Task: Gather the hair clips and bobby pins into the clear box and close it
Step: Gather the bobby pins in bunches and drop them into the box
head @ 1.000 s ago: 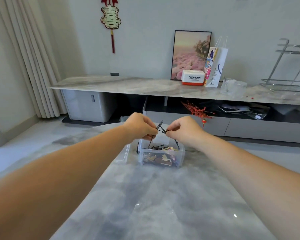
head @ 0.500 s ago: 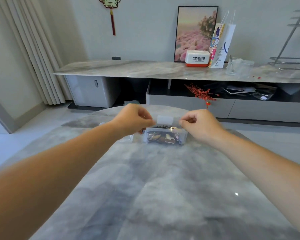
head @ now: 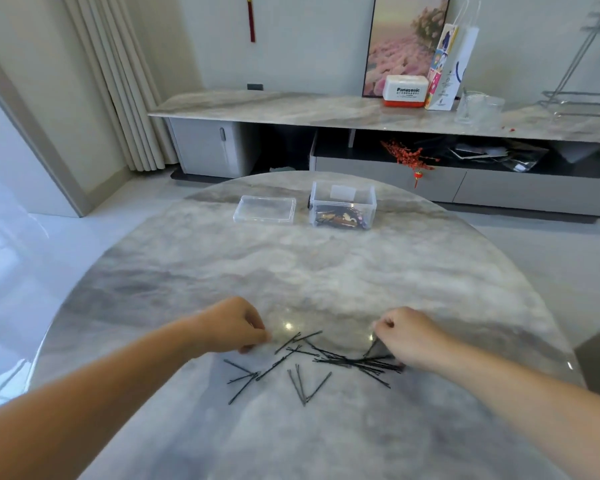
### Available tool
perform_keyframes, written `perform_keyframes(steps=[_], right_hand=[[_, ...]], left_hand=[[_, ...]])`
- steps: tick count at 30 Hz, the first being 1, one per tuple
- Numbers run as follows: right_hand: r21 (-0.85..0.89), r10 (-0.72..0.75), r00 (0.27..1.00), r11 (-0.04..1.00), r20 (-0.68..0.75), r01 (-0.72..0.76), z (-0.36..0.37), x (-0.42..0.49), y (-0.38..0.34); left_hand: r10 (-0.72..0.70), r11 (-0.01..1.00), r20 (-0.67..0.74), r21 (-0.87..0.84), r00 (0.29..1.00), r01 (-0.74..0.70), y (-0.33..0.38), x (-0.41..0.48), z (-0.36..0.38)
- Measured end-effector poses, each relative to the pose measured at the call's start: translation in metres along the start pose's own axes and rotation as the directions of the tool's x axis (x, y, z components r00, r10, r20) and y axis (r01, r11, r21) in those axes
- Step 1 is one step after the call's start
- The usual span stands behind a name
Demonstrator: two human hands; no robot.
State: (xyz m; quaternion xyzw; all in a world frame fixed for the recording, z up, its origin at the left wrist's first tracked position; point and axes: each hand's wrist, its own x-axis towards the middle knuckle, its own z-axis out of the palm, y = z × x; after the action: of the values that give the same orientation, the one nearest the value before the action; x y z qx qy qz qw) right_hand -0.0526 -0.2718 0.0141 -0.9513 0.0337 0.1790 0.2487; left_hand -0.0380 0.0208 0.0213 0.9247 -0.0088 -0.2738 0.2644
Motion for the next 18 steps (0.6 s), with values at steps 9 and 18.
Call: perform_keyframes(steps=[9,18], right_hand=[[0.27,-0.118,0.993,0.957,0.015,0.11,0.022,-0.034,-0.016],[-0.156,-0.321,0.934,0.926,0.156,0.344,0.025,-0.038,-0.005]], left_hand=[[0.164,0.982,-0.015,0.097,0.986,-0.162,0.005,-0.038,0.029],[0.122,0.962,-0.058,0.253,0.991,-0.103,0.003,-0.039,0.042]])
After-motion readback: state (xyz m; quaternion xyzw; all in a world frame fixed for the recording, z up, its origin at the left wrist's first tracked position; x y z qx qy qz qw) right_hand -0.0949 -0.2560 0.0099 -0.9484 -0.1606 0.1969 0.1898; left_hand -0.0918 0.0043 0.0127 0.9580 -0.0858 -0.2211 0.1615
